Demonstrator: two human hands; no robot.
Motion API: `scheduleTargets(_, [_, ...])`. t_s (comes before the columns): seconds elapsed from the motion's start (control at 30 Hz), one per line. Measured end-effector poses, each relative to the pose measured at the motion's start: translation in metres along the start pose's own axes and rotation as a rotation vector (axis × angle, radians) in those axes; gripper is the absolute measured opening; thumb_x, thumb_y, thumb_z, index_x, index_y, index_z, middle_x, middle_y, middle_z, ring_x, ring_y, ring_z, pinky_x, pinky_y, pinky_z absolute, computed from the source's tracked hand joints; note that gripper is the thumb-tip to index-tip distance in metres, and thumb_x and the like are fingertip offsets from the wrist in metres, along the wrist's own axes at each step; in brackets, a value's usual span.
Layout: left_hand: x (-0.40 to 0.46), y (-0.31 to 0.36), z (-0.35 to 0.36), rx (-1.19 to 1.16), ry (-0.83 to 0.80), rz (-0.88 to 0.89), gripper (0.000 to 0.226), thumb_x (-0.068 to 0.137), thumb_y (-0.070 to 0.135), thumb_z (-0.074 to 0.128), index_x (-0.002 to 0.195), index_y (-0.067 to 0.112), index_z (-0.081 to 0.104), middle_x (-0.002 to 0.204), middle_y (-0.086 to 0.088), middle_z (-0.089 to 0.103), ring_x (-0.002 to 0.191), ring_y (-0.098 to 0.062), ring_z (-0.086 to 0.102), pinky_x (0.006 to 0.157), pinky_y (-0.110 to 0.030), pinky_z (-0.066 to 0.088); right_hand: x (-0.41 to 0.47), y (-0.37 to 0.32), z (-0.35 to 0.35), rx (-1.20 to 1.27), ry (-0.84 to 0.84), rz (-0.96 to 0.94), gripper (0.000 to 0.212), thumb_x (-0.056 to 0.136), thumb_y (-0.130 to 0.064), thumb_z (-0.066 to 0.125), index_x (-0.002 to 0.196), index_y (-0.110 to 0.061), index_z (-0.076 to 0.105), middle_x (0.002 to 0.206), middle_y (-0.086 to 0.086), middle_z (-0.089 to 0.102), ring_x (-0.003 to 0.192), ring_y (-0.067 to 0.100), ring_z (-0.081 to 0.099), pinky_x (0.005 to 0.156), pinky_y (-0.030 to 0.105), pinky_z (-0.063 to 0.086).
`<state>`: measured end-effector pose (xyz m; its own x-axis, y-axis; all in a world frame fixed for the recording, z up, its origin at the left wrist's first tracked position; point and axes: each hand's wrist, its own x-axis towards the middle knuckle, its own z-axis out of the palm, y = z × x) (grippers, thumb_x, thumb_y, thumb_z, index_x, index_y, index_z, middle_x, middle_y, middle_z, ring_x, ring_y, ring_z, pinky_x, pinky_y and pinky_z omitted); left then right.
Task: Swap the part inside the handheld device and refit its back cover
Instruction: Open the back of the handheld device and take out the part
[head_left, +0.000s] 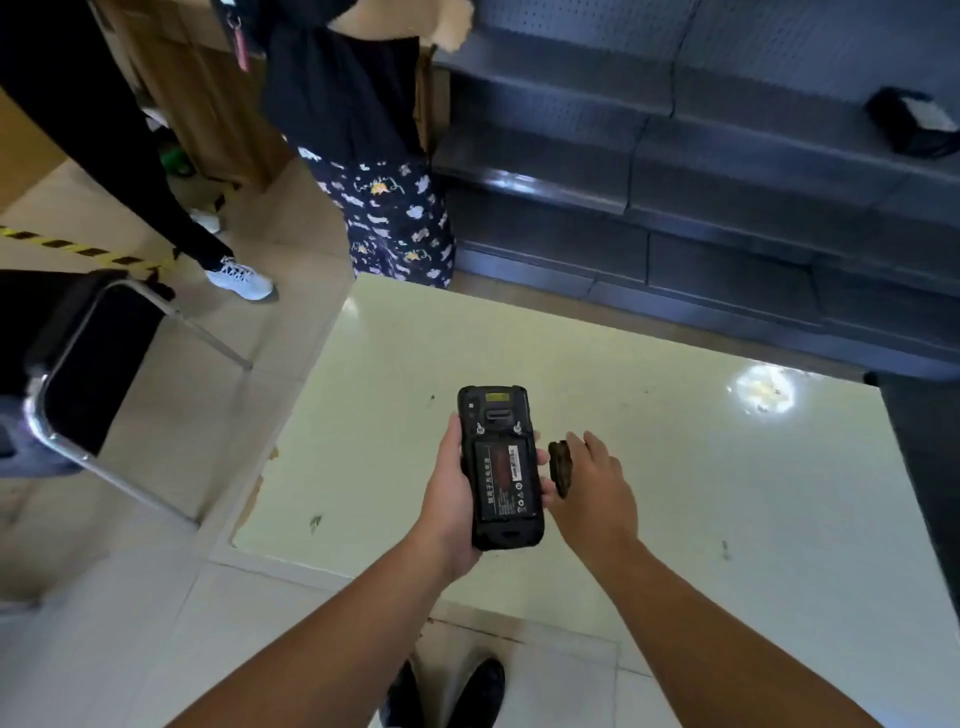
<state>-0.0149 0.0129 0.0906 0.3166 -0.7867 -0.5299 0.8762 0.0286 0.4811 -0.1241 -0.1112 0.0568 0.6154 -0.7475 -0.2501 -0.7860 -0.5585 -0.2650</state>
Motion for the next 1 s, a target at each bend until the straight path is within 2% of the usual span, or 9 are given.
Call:
scheduleTargets(0.23, [0.006,-0.005,-0.013,-0.006,-0.020,-0.055,0.088,0.098,0.075,0.026,0.124,0.004,0.071,0.102,-0.016,0.073,0.083,-0.035,0.067,0.085,-0.045,0.057,0.015,0.003,0.058,-0.186,-0.123,-0.071,0.056,0.098,-0.025,0.053,0.149,-0.014,0.033,0.153,0.009,0.034,0.124,0.029,0.049,0.094,0.038,0.052])
scheduleTargets(0.37, [0.008,-0.010,-0.022,-0.006,-0.001,-0.080,0.088,0.098,0.075,0.025,0.122,0.004,0.071,0.102,-0.017,0.072,0.083,-0.035,0.066,0.082,-0.043,0.058,0.016,0.012,0.074,-0.279,-0.133,-0.083,0.052,0.098,-0.024,0.048,0.147,-0.015,0.035,0.150,0.009,0.037,0.122,0.026,0.048,0.094,0.034,0.052])
scheduleTargets(0.5, [0.010,-0.011,-0.027,0.027,0.026,-0.090,0.087,0.099,0.073,0.024,0.121,0.004,0.073,0.104,-0.018,0.075,0.083,-0.035,0.071,0.076,-0.038,0.061,0.012,0.012,0.070,-0.324,-0.179,-0.081,0.058,0.099,-0.028,0.044,0.152,-0.013,0.028,0.155,0.009,0.032,0.131,0.027,0.044,0.102,0.039,0.047])
scheduleTargets(0.57, [0.008,-0.010,-0.027,0.043,0.017,-0.086,0.085,0.100,0.071,0.023,0.117,0.007,0.076,0.104,-0.019,0.075,0.082,-0.034,0.073,0.075,-0.037,0.062,0.011,0.007,0.052,-0.210,-0.193,-0.050,0.063,0.100,-0.030,0.046,0.156,-0.011,0.024,0.163,0.010,0.026,0.141,0.028,0.037,0.111,0.042,0.040])
scheduleTargets(0.63, [0.004,-0.009,-0.025,0.070,0.030,-0.078,0.083,0.102,0.069,0.021,0.114,0.010,0.079,0.106,-0.020,0.076,0.082,-0.034,0.073,0.076,-0.037,0.062,0.006,0.000,0.019,0.110,-0.068,-0.017,0.061,0.101,-0.029,0.055,0.155,-0.011,0.033,0.160,0.008,0.037,0.142,0.027,0.039,0.115,0.044,0.038])
scheduleTargets(0.7, [-0.001,-0.007,-0.022,0.083,0.063,-0.077,0.082,0.102,0.068,0.022,0.116,0.011,0.078,0.111,-0.021,0.076,0.084,-0.035,0.074,0.077,-0.039,0.062,-0.006,-0.008,-0.022,0.389,0.163,-0.154,0.052,0.098,-0.029,0.064,0.146,-0.014,0.051,0.144,0.004,0.057,0.133,0.023,0.049,0.111,0.042,0.042])
scheduleTargets(0.77, [-0.007,-0.006,-0.017,0.116,0.097,-0.069,0.079,0.103,0.068,0.024,0.123,0.012,0.075,0.115,-0.022,0.076,0.091,-0.036,0.074,0.080,-0.040,0.062,-0.029,-0.016,-0.061,0.417,0.293,-0.392,0.045,0.094,-0.033,0.070,0.135,-0.016,0.062,0.128,-0.003,0.065,0.120,0.017,0.056,0.105,0.034,0.045])
scheduleTargets(0.87, [-0.018,-0.005,-0.007,0.161,0.102,-0.051,0.077,0.103,0.068,0.024,0.128,0.012,0.072,0.111,-0.021,0.076,0.093,-0.033,0.074,0.074,-0.038,0.063,-0.065,-0.024,-0.099,0.225,0.205,-0.670,0.051,0.091,-0.048,0.068,0.132,-0.017,0.065,0.124,-0.008,0.068,0.113,0.013,0.057,0.100,0.028,0.043])
scheduleTargets(1.0, [-0.030,-0.003,0.003,0.240,0.116,-0.038,0.073,0.099,0.072,0.031,0.112,0.019,0.079,0.098,-0.013,0.078,0.085,-0.030,0.075,0.064,-0.035,0.061,-0.089,-0.030,-0.119,0.020,0.131,-0.719,0.057,0.087,-0.050,0.071,0.133,-0.018,0.065,0.127,-0.008,0.068,0.113,0.017,0.057,0.096,0.035,0.048])
